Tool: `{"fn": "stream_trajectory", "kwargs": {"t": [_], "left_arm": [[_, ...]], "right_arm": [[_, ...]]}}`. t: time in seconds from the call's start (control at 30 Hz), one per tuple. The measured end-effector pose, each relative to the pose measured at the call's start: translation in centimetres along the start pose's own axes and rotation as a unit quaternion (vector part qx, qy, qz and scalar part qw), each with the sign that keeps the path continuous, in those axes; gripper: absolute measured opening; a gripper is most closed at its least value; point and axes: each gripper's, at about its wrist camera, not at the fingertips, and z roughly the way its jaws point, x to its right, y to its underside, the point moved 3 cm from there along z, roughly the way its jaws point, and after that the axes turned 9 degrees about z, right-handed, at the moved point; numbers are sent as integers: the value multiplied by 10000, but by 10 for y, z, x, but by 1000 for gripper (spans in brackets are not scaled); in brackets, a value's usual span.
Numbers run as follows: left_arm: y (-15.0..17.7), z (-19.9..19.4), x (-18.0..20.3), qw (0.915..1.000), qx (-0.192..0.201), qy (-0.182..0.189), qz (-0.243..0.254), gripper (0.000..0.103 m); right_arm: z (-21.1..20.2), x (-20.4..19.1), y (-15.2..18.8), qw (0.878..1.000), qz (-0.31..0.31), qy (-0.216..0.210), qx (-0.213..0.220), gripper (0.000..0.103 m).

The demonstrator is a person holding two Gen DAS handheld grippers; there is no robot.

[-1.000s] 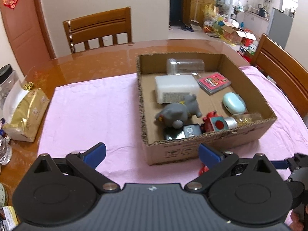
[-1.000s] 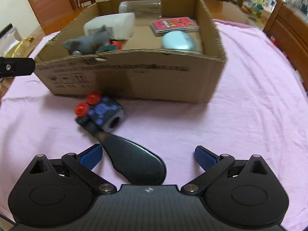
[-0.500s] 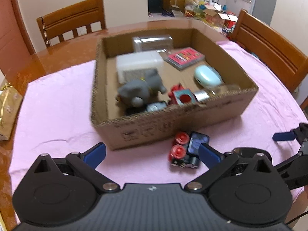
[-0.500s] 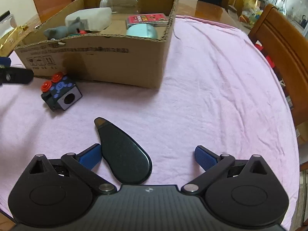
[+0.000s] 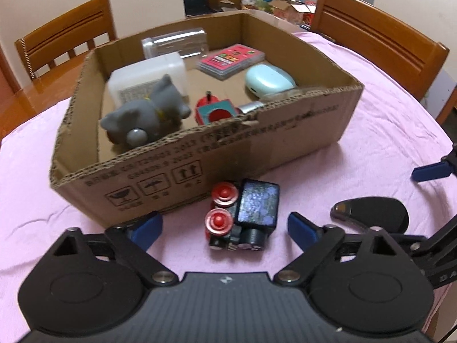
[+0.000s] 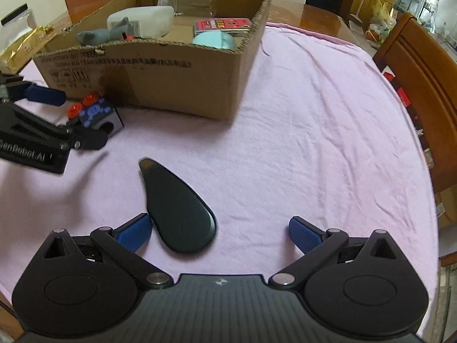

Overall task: Organize rigid objects
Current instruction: 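Grasp the black-and-red cube toy with the left tool while the right tool approaches the black remote, then grasp the black oval remote with the right tool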

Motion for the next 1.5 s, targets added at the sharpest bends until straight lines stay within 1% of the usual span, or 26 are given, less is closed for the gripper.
{"fn": "stream_trajectory", "kwargs": {"t": [0.07, 0.13, 0.23, 0.3, 0.33, 0.37, 0.43, 0.5, 0.6, 0.7, 0.77, 0.87, 1.03, 1.13, 1.33, 1.5], "left_arm": [[0, 3, 3, 10000, -26, 36, 69, 80], [-1, 5, 4, 9999, -37, 98, 112, 73], [-3, 8, 5, 9997, -38, 211, 124, 67], [-5, 9, 5, 9997, -25, 229, 129, 60], [-6, 8, 5, 9997, -3, 232, 125, 52], [-6, 8, 5, 9996, 22, 238, 115, 49], [-7, 7, 5, 9996, 4, 273, 112, 49], [-4, 5, 4, 9997, -34, 207, 95, 49], [4, 0, -1, 9999, -112, 69, -66, 49], [15, -7, -12, 9990, -188, -103, -381, 49], [22, -11, -19, 9979, -212, -212, -578, 49], [28, -15, -25, 9968, -239, -290, -710, 49], [29, -16, -23, 9974, -240, -255, -630, 50], [29, -16, -22, 9981, -226, -246, -514, 51], [27, -14, -24, 9989, -259, -154, -347, 54], [26, -13, -25, 9987, -339, -81, -359, 54]], "right_arm": [[-4, 7, 5, 10000, 21, 51, -10, 103], [-6, 16, 8, 9999, 108, 109, -18, 103], [-7, 31, 9, 9990, 386, 219, -4, 103], [-6, 37, 8, 9982, 539, 252, 32, 103], [-5, 38, 7, 9980, 571, 262, 49, 103], [-5, 37, 7, 9979, 582, 287, 80, 103], [-5, 35, 6, 9979, 552, 330, 117, 103], [-6, 28, 7, 9985, 424, 312, 153, 103], [-9, 15, 9, 9996, 209, 7, 162, 103], [-9, -1, 11, 9994, 118, -261, 175, 103], [-5, -11, 10, 9994, 70, -231, 249, 103], [0, -23, 4, 9992, -18, -230, 340, 103], [3, -41, -1, 9985, -206, -329, 384, 103], [7, -44, -5, 9981, -293, -379, 395, 103], [7, -42, -8, 9973, -435, -447, 389, 103], [6, -36, -7, 9966, -525, -501, 387, 103]]}}
